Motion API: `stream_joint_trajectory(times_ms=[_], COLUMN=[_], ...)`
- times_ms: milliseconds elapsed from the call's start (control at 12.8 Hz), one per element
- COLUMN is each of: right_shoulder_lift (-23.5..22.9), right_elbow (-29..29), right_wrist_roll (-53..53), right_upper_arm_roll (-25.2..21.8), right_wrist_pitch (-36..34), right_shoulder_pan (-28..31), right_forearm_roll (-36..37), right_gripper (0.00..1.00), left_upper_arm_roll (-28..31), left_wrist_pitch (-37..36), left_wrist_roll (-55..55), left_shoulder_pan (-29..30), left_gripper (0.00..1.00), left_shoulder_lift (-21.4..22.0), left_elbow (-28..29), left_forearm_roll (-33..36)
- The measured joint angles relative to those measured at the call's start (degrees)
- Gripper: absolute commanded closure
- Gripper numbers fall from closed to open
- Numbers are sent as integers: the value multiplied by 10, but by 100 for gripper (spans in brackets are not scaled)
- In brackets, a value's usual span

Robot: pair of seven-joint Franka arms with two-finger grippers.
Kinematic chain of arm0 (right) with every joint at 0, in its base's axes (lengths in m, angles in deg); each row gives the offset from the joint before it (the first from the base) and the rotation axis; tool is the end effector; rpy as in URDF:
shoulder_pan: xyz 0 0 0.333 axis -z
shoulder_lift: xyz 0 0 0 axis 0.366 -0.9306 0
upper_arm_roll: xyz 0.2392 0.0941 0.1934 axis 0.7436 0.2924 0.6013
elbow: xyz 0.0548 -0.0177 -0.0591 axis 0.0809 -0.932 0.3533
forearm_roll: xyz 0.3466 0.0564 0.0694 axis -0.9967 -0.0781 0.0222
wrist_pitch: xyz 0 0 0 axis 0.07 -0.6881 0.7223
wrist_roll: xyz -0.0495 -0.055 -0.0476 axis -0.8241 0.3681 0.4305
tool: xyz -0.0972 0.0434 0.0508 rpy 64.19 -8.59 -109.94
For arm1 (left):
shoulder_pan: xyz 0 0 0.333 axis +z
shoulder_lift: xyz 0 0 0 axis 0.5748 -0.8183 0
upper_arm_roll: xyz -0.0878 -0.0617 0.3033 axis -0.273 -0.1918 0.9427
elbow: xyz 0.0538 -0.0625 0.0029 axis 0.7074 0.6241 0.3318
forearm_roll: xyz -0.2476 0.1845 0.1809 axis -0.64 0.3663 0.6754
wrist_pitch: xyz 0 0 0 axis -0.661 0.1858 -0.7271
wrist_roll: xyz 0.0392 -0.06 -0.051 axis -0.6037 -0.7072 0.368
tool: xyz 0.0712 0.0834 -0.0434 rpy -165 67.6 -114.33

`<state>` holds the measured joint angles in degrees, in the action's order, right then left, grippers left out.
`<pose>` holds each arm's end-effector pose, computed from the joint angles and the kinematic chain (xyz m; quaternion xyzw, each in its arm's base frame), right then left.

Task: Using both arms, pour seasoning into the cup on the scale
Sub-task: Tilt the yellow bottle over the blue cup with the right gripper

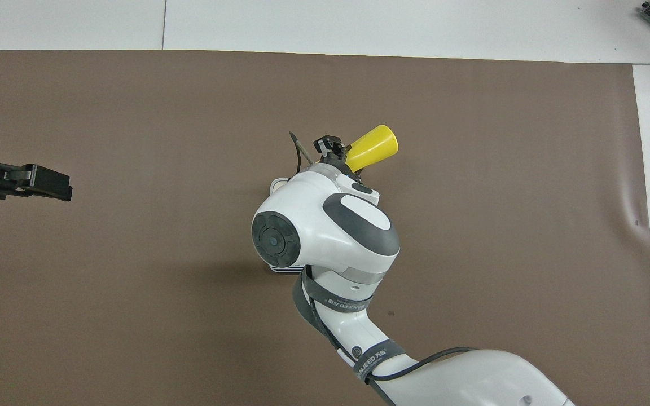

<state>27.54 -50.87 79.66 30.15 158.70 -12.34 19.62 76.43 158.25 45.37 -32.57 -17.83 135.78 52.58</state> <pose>0.5518 0.3707 0.4012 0.7965 -0.5119 0.3217 0.0086 0.5064 -0.0482 0.6071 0.9989 -0.0439 -0.0146 0.0066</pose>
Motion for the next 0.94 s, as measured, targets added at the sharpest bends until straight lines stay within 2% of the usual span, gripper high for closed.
stream_joint_trajectory(times_ms=[937], right_shoulder_lift=[3], right_elbow=[-20], right_wrist_roll=[2], right_upper_arm_roll=[0], right_wrist_pitch=[4], right_shoulder_pan=[-4], right_forearm_roll=[170], right_gripper=[100], left_upper_arm_roll=[0], left_wrist_pitch=[0], left_wrist_roll=[0], left_shoulder_pan=[0], left_gripper=[0], left_shoulder_lift=[0], left_elbow=[1], left_forearm_roll=[0])
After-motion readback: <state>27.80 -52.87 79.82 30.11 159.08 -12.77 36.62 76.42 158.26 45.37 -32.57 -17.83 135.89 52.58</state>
